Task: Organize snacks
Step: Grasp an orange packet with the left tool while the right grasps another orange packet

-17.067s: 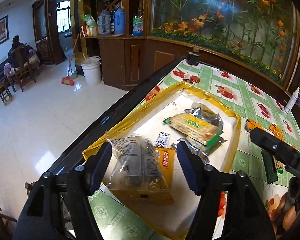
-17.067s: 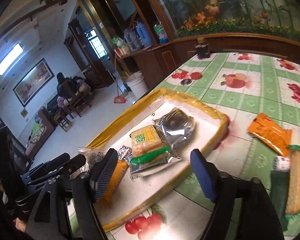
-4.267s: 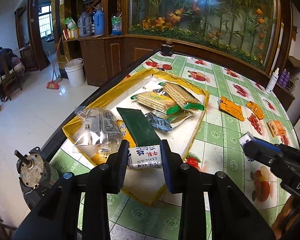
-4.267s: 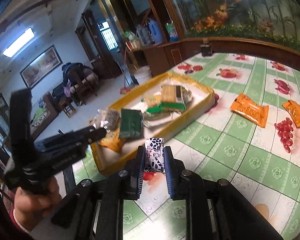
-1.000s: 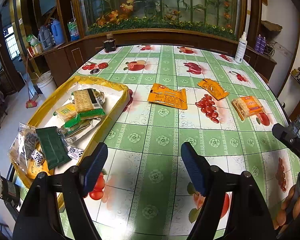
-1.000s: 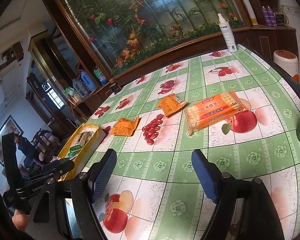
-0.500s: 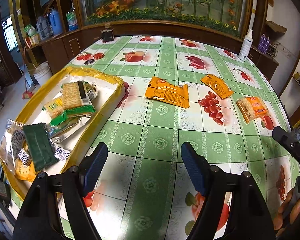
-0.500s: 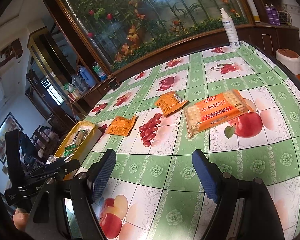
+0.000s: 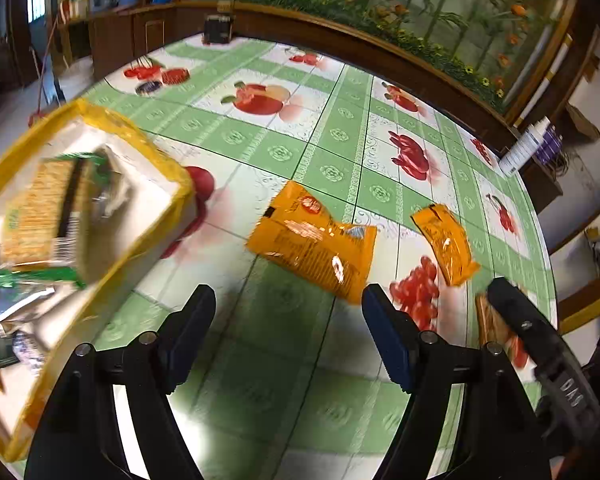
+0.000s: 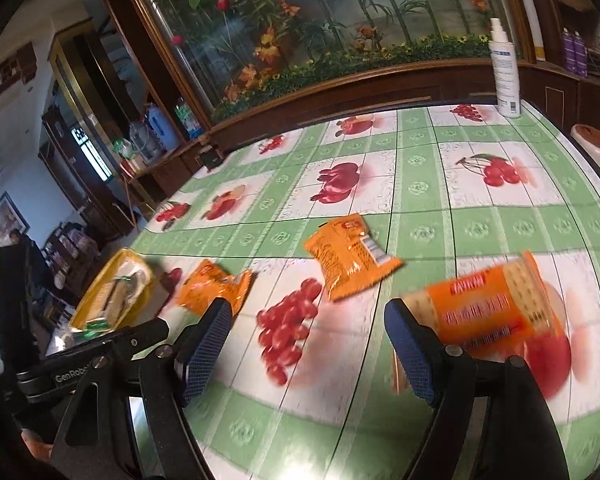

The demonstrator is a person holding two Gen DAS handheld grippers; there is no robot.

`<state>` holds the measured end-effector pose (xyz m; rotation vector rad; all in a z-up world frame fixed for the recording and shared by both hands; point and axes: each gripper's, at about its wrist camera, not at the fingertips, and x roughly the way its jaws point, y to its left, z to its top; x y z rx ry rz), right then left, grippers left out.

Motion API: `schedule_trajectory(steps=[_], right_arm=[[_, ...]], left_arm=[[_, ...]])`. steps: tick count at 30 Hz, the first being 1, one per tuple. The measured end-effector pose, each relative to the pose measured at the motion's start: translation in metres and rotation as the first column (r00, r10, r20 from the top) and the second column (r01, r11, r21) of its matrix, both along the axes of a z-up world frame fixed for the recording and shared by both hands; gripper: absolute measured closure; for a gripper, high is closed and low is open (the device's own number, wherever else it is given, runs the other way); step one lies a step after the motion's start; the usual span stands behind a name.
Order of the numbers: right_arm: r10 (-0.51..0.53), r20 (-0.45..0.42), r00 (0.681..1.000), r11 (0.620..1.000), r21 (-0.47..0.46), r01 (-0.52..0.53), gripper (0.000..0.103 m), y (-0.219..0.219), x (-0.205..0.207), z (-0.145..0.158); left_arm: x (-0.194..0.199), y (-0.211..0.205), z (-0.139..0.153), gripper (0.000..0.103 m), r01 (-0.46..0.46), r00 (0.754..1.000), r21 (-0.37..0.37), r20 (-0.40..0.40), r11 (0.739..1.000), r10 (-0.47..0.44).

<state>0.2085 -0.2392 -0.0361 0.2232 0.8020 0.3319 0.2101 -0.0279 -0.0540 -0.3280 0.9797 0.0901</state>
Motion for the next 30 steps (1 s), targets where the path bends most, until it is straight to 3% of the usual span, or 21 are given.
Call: schedule_trajectory(steps=[7, 11, 13, 16, 18, 19, 20, 23, 26, 30], right_arm=[[-0.017, -0.054, 0.998, 0.986, -0.165, 0.008, 0.022, 0.02, 0.056, -0.015], [-0.026, -0.115, 0.993, 0.983, -0.186, 0.004, 0.022, 0.017, 0.078, -0.03], [-0.019, -0.137, 0.99, 0.983, -0.184, -0.006, 0.023, 0.017, 0.081, -0.037], [-0.025, -0.111, 0.994, 0.971, -0.239, -0.002, 0.037, 0.023, 0.076, -0.037], [-0.023, -0.104, 0.994, 0.968, -0.25, -0.003, 0.053, 0.024, 0.073, -0.037], [-0.022, -0.101, 0.995, 0.966, -0.257, -0.005, 0.054, 0.025, 0.072, -0.037], [-0.016, -0.099, 0.995, 0.966, -0.259, -0.01, 0.055, 0.026, 0.071, -0.037], [-0.009, -0.091, 0.996, 0.969, -0.248, -0.014, 0.056, 0.026, 0.063, -0.037], [-0.006, -0.088, 0.996, 0.977, -0.214, -0.013, 0.058, 0.024, 0.054, -0.036], [0.012, -0.083, 0.997, 0.987, -0.157, -0.025, 0.06, 0.022, 0.032, -0.03]], left_arm=[[0.039, -0.007, -0.019, 0.028, -0.101, 0.992, -0.018, -0.077, 0.995, 0.1], [0.054, -0.009, -0.021, 0.019, -0.16, 0.985, 0.023, -0.059, 0.987, 0.161], [0.062, -0.012, -0.024, 0.019, -0.182, 0.981, 0.091, -0.056, 0.979, 0.187], [0.069, -0.021, -0.029, 0.016, -0.146, 0.986, 0.18, -0.052, 0.973, 0.158], [0.068, -0.027, -0.031, 0.015, -0.101, 0.994, 0.212, -0.027, 0.972, 0.109], [0.068, -0.028, -0.03, 0.016, -0.087, 0.996, 0.224, -0.017, 0.971, 0.093], [0.067, -0.028, -0.03, 0.019, -0.073, 0.997, 0.226, -0.01, 0.972, 0.077], [0.063, -0.033, -0.025, 0.049, 0.01, 1.0, 0.235, 0.011, 0.972, -0.013], [0.054, -0.034, -0.023, 0.061, 0.089, 0.995, 0.227, 0.014, 0.97, -0.094], [0.028, -0.022, -0.02, 0.068, 0.141, 0.989, 0.149, 0.031, 0.979, -0.147]])
